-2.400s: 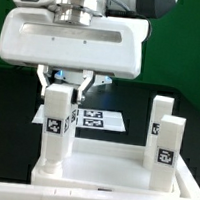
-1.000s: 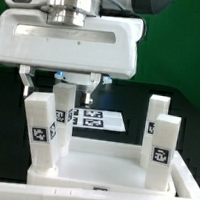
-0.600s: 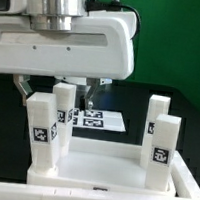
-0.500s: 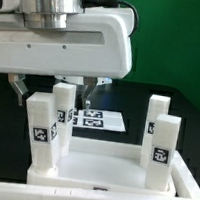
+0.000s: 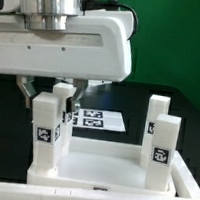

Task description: Assemble desk

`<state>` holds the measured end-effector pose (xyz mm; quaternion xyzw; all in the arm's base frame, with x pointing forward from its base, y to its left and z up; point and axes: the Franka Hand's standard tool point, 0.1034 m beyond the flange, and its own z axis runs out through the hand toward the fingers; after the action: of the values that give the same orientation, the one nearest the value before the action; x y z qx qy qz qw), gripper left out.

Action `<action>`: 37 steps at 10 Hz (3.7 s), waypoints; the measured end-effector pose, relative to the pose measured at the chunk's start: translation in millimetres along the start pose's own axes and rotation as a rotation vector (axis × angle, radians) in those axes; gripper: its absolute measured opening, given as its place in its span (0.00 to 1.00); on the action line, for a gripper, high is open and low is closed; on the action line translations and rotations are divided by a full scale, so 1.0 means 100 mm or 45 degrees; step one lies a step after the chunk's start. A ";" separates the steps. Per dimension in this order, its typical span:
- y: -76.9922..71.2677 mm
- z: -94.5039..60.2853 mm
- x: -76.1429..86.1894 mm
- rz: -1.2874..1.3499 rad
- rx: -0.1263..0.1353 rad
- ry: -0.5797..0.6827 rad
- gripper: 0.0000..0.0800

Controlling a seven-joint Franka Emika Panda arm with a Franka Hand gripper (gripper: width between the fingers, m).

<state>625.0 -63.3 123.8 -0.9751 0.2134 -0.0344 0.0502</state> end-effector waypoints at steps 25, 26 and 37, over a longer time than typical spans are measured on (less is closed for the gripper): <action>-0.14 0.07 -0.05 0.098 -0.015 0.039 0.36; -0.14 0.07 -0.05 0.291 -0.017 0.044 0.36; -0.15 0.09 -0.03 0.560 -0.012 0.002 0.67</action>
Offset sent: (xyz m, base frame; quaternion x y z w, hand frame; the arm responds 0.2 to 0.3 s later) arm -0.0230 -0.0030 -0.0161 -0.0250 -0.0043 0.3465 0.9377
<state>629.2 -48.0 116.5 -0.9053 0.4211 -0.0222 0.0518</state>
